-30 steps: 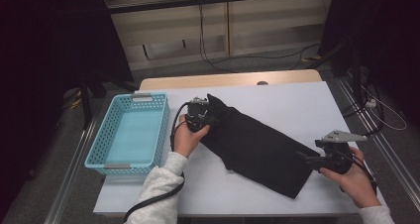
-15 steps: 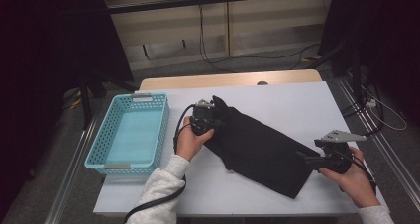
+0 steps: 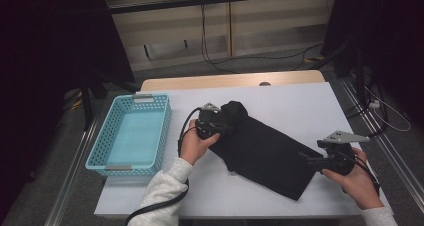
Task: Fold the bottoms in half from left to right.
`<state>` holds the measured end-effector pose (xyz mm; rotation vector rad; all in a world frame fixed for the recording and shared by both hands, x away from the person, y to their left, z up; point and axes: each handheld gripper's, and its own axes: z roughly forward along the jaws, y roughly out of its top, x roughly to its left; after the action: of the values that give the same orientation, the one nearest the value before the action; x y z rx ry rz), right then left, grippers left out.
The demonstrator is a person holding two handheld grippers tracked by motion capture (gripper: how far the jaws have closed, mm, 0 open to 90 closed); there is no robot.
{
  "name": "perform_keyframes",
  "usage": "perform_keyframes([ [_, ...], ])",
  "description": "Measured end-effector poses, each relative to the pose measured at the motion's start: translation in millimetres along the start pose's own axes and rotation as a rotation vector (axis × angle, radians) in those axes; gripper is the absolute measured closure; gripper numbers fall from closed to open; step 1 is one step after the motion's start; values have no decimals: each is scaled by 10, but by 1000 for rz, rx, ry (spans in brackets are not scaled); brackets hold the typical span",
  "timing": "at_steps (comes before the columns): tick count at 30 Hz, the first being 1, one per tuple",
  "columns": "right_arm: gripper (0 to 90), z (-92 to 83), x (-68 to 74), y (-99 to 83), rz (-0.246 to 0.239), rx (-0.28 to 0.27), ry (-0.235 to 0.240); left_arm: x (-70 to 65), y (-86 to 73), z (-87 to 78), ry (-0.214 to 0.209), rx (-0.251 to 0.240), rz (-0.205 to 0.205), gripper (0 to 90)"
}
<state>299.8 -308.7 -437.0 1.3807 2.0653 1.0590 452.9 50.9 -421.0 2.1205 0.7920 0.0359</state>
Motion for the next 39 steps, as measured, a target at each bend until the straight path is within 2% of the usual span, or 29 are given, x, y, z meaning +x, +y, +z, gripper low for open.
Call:
perform_keyframes([
  [7,189,8,3,0,-7,2,1,-31,-4,10,-8,4,11,838],
  [17,188,9,10,12,-5,2,1,-70,10,-30,-19,-22,21,837],
  [20,187,13,8,18,-8,-5,0,-98,17,-34,-24,-21,37,837],
  [28,187,17,7,26,-8,-9,1,-203,29,-43,-42,-20,49,835],
  [35,187,36,20,55,-10,-13,4,-277,-1,-6,-73,-7,47,834],
  [39,187,63,30,88,-10,-20,13,-348,-13,-14,-78,-4,63,833],
])
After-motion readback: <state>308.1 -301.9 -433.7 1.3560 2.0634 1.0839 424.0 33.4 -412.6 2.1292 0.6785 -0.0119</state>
